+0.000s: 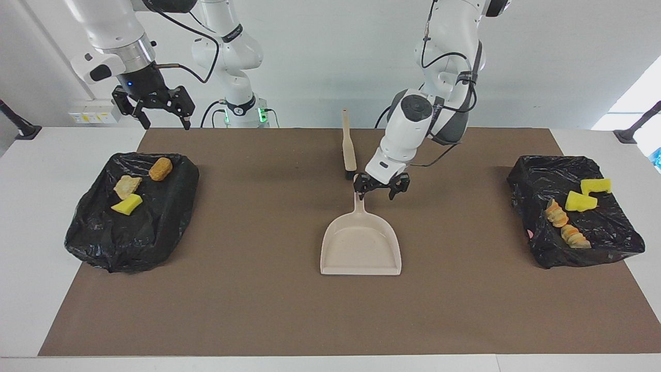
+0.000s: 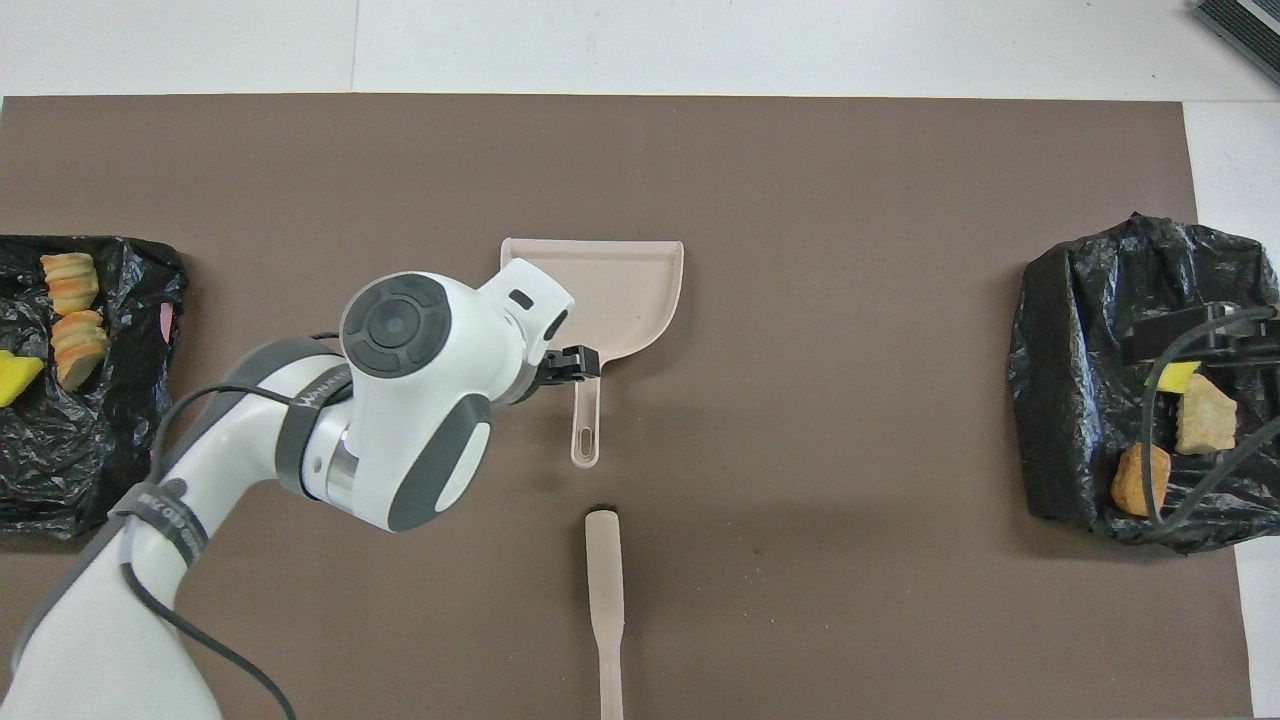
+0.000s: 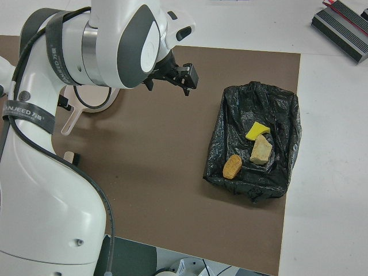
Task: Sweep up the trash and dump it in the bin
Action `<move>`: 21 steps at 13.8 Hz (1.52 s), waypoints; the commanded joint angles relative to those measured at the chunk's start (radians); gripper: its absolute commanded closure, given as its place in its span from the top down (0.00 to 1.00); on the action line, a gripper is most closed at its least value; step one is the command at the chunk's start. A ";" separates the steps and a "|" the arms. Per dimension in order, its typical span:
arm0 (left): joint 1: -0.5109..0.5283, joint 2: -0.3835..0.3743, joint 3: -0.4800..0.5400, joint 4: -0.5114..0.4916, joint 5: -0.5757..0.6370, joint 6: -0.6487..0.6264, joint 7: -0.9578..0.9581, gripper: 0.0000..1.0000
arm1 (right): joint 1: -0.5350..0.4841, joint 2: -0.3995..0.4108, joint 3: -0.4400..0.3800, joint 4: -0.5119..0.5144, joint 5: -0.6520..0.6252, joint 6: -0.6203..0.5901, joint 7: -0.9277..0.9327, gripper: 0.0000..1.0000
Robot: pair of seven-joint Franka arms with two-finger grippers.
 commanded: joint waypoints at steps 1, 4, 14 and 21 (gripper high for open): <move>0.100 -0.083 -0.005 0.011 -0.010 -0.090 0.043 1.00 | -0.007 -0.005 0.003 -0.010 0.001 0.011 -0.024 1.00; 0.197 -0.160 -0.005 0.011 -0.010 -0.212 0.158 1.00 | -0.007 -0.005 0.003 -0.009 0.001 0.011 -0.026 1.00; 0.422 -0.262 -0.003 0.029 0.007 -0.395 0.495 1.00 | -0.007 -0.005 0.003 -0.010 0.001 0.011 -0.024 1.00; 0.442 -0.266 0.017 0.208 0.076 -0.585 0.563 1.00 | -0.007 -0.005 0.003 -0.009 0.001 0.011 -0.024 1.00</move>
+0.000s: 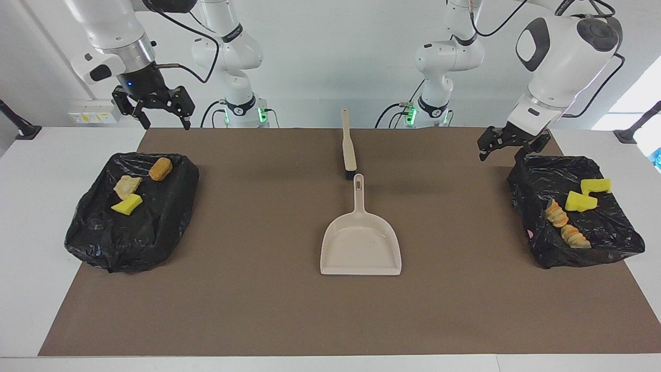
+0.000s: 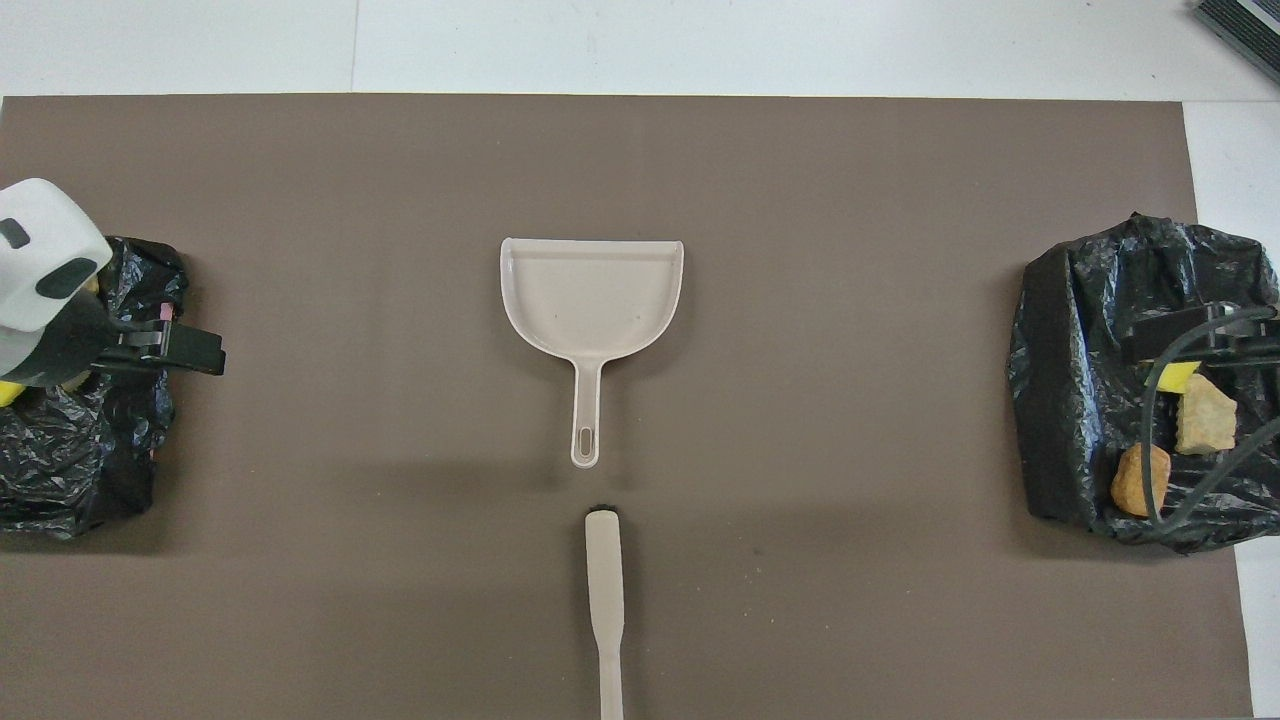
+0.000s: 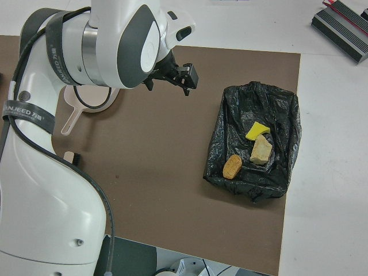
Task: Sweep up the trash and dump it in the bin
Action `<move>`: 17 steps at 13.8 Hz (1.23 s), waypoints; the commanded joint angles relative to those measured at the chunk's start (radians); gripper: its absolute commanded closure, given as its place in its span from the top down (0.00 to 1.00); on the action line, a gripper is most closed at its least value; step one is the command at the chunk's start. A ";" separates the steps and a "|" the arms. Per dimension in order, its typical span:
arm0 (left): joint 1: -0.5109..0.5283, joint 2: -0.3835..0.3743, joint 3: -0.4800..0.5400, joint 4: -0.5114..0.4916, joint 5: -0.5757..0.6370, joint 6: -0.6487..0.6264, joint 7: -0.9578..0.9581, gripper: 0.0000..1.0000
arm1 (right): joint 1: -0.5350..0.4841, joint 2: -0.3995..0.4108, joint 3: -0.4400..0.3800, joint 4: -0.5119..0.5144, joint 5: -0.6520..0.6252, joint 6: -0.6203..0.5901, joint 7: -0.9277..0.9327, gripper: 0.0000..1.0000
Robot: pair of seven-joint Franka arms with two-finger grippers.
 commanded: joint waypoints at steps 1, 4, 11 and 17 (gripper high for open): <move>0.009 0.001 0.001 0.112 0.017 -0.121 0.016 1.00 | -0.007 -0.005 0.003 -0.009 0.001 0.011 -0.024 1.00; 0.009 -0.007 0.004 0.155 0.025 -0.199 0.016 1.00 | -0.007 -0.005 0.003 -0.009 0.001 0.011 -0.024 1.00; -0.001 -0.053 -0.009 0.182 0.039 -0.238 0.008 1.00 | -0.007 -0.005 0.003 -0.010 0.001 0.011 -0.024 1.00; 0.010 -0.078 0.003 0.159 0.037 -0.235 0.022 1.00 | -0.005 -0.005 0.003 -0.009 0.001 0.011 -0.024 1.00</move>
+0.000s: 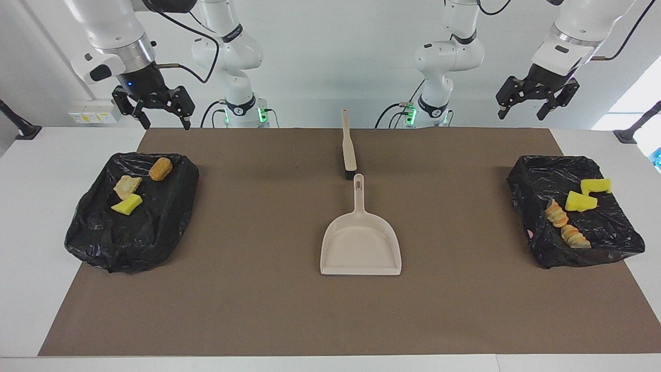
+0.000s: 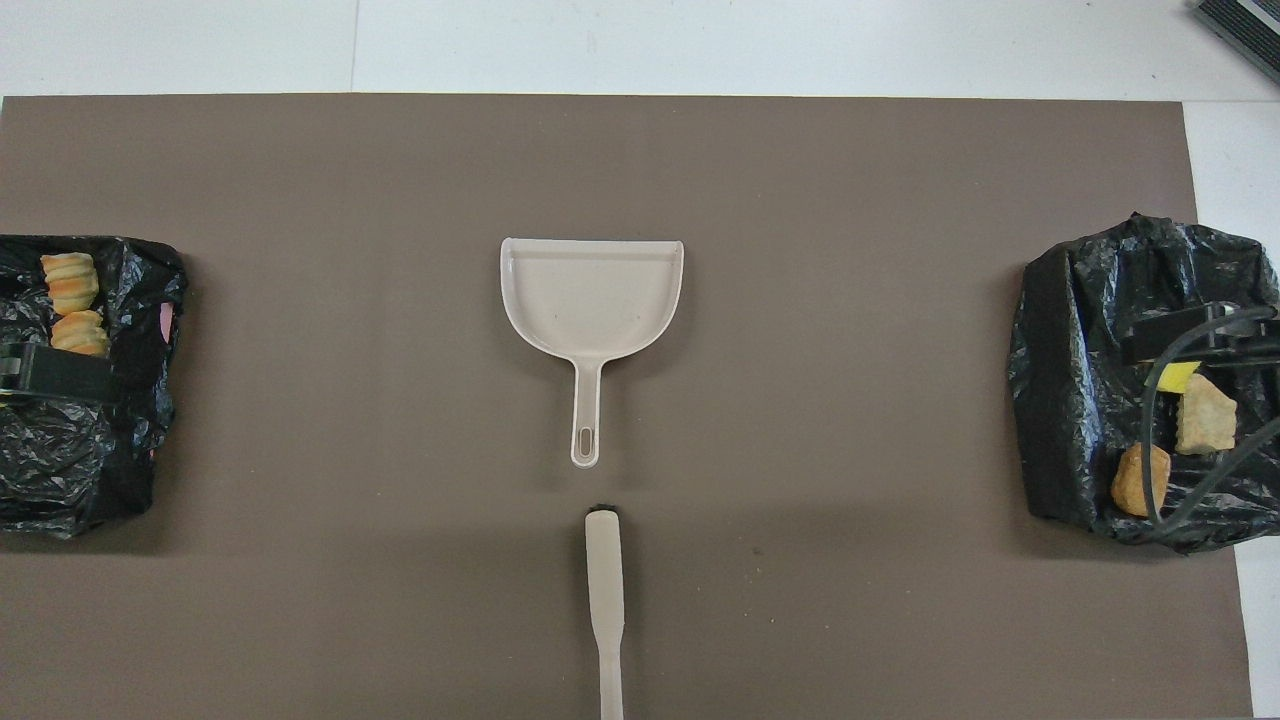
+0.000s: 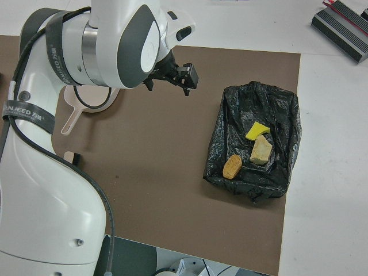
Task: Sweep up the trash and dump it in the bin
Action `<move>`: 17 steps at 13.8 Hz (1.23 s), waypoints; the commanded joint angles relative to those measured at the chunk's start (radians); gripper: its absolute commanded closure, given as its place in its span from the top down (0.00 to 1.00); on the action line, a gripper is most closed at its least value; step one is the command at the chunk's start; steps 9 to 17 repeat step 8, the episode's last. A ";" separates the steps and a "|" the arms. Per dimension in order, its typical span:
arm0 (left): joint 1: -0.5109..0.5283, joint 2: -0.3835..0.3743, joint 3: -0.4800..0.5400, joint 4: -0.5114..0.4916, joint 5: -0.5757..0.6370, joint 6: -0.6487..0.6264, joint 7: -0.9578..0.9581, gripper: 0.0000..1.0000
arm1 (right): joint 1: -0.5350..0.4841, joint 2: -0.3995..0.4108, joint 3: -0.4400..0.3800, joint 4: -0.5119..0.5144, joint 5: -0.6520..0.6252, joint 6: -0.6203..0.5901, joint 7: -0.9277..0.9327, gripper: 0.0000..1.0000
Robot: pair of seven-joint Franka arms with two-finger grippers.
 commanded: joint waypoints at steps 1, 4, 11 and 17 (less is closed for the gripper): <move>0.009 -0.017 -0.003 -0.015 0.013 -0.007 0.013 1.00 | -0.007 -0.005 0.003 -0.010 0.001 0.011 -0.024 1.00; 0.007 -0.017 -0.003 -0.020 0.010 0.015 0.010 1.00 | -0.007 -0.005 0.003 -0.009 0.001 0.011 -0.024 1.00; 0.007 -0.031 -0.003 -0.039 0.009 0.026 0.011 1.00 | -0.007 -0.005 0.003 -0.009 0.001 0.011 -0.024 1.00; 0.007 -0.031 -0.003 -0.039 0.009 0.026 0.011 1.00 | -0.007 -0.005 0.003 -0.009 0.001 0.011 -0.024 1.00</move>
